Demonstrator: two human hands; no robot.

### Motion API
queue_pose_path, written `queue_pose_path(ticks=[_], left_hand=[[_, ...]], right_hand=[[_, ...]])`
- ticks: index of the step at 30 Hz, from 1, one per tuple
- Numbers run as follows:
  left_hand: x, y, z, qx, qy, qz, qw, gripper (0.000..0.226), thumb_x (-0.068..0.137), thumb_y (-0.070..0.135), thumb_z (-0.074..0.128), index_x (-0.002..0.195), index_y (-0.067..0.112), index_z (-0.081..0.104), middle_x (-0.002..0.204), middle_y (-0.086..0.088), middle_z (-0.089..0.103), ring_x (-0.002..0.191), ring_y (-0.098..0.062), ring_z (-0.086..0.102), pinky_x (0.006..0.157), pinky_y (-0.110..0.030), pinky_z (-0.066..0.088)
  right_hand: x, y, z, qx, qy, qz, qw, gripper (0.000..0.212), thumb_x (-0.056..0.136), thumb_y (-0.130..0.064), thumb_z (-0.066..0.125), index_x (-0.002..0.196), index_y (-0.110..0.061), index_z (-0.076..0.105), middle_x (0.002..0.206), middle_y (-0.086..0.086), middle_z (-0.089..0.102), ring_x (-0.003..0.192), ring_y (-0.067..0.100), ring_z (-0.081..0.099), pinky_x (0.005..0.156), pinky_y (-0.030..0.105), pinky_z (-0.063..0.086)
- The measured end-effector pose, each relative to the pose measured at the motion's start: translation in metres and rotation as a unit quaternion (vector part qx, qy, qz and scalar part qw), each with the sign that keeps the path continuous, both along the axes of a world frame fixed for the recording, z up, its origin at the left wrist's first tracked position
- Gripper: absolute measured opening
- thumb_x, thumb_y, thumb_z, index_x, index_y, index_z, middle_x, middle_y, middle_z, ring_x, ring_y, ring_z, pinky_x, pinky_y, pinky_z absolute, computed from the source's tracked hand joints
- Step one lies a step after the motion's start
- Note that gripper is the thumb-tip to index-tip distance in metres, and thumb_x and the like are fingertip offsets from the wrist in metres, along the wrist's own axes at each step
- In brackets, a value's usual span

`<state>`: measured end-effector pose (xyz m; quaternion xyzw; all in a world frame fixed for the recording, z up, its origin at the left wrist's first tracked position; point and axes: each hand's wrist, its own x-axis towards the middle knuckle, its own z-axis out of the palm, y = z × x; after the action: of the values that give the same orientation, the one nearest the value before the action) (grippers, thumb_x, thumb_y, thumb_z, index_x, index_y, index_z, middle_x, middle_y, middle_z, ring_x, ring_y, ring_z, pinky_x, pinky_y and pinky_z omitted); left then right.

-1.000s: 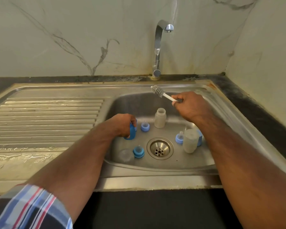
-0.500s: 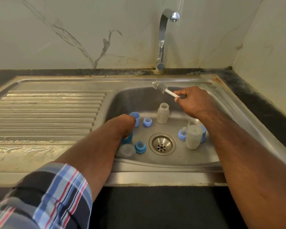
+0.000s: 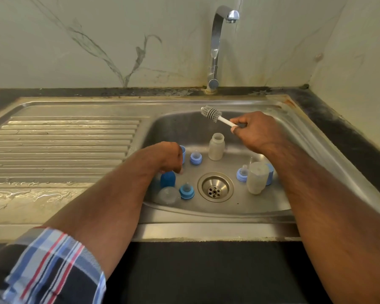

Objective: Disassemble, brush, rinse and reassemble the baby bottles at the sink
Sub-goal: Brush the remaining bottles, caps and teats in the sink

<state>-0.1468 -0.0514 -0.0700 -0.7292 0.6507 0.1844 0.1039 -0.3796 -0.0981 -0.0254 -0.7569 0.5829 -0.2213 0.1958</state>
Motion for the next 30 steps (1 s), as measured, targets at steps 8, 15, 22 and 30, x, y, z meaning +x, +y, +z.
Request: queue_pose_path(ticks=[8, 15, 22, 30], left_hand=[[-0.004, 0.02, -0.002, 0.183, 0.069, 0.027, 0.98, 0.066, 0.068, 0.032, 0.095, 0.123, 0.019, 0.062, 0.109, -0.008, 0.064, 0.091, -0.023, 0.065, 0.087, -0.036, 0.062], [0.009, 0.011, -0.002, 0.029, 0.064, 0.006, 0.998, 0.032, 0.072, 0.028, 0.089, 0.095, 0.031, 0.066, 0.1, 0.008, 0.063, 0.093, -0.015, 0.063, 0.085, -0.032, 0.055], [0.011, 0.009, -0.005, 0.045, 0.068, -0.008, 0.997, 0.028, 0.077, 0.027, 0.087, 0.097, 0.031, 0.067, 0.102, 0.009, 0.061, 0.093, -0.011, 0.058, 0.085, -0.029, 0.048], [0.009, 0.009, -0.007, 0.077, 0.081, -0.005, 0.994, 0.03, 0.084, 0.026, 0.081, 0.112, 0.022, 0.07, 0.118, 0.001, 0.063, 0.103, -0.018, 0.063, 0.085, -0.032, 0.06]], right_hand=[[0.001, 0.003, 0.001, 0.002, 0.0, 0.008, 1.0, 0.033, 0.097, -0.031, 0.061, 0.13, -0.033, 0.066, 0.098, -0.009, 0.064, 0.07, 0.004, 0.052, 0.057, 0.018, 0.034], [0.002, 0.005, 0.001, -0.002, 0.002, 0.01, 1.0, 0.033, 0.097, -0.031, 0.061, 0.13, -0.033, 0.066, 0.098, -0.01, 0.063, 0.07, 0.003, 0.051, 0.057, 0.017, 0.033], [0.002, 0.003, 0.0, -0.003, 0.0, 0.019, 1.0, 0.033, 0.098, -0.029, 0.061, 0.13, -0.03, 0.066, 0.107, -0.006, 0.068, 0.072, 0.002, 0.05, 0.064, 0.021, 0.036], [0.001, 0.004, 0.0, -0.002, 0.003, 0.021, 1.0, 0.033, 0.098, -0.03, 0.06, 0.13, -0.032, 0.065, 0.104, -0.008, 0.068, 0.07, 0.002, 0.051, 0.058, 0.016, 0.033]])
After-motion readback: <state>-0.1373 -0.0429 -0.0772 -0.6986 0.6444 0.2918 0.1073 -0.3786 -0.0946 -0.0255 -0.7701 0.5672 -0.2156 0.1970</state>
